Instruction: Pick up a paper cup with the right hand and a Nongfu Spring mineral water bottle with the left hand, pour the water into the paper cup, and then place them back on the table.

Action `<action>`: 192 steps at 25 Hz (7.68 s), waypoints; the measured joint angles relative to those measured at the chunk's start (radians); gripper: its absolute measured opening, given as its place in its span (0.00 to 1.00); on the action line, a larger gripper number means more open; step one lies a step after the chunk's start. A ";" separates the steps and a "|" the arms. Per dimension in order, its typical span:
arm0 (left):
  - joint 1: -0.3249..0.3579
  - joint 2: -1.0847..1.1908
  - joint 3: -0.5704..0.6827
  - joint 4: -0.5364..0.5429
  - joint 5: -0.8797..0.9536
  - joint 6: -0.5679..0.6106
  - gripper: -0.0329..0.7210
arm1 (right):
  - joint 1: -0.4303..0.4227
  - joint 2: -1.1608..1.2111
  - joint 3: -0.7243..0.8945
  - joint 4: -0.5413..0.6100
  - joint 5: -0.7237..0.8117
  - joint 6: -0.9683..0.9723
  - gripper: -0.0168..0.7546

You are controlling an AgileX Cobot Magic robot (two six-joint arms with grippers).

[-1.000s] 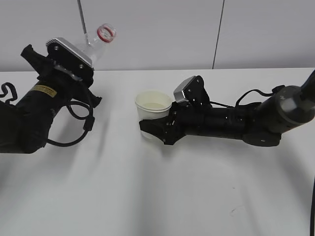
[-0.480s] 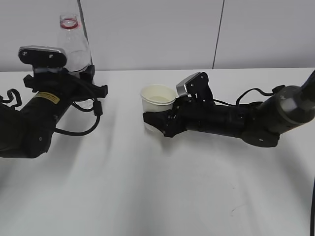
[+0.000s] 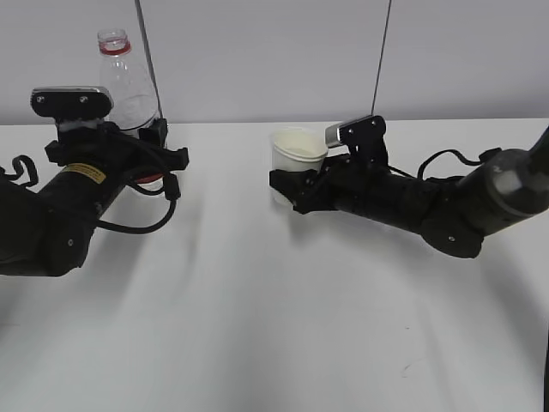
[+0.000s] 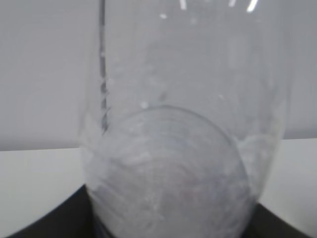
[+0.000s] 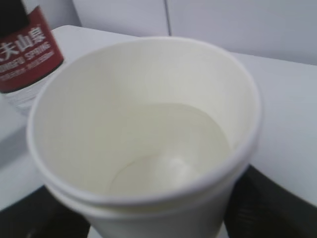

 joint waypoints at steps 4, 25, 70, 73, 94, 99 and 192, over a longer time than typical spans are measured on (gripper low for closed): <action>0.000 0.000 0.000 0.008 0.000 0.000 0.51 | -0.034 0.000 0.000 0.076 0.025 -0.027 0.70; 0.000 0.066 0.000 0.055 -0.011 -0.001 0.51 | -0.066 0.069 -0.012 0.359 0.070 -0.301 0.70; 0.000 0.066 0.000 0.072 -0.016 -0.001 0.51 | -0.066 0.114 -0.008 0.363 -0.017 -0.303 0.83; 0.000 0.066 0.000 0.072 -0.016 -0.001 0.51 | -0.066 0.101 0.020 0.363 -0.025 -0.303 0.83; 0.001 0.068 -0.015 0.075 -0.016 -0.001 0.51 | -0.066 -0.098 0.298 0.367 -0.056 -0.303 0.80; 0.028 0.072 -0.053 0.084 0.019 -0.001 0.51 | -0.066 -0.169 0.384 0.367 -0.073 -0.303 0.79; 0.304 -0.462 -0.679 0.224 2.233 0.059 0.81 | -0.066 -0.662 -0.538 0.663 2.124 -0.359 0.79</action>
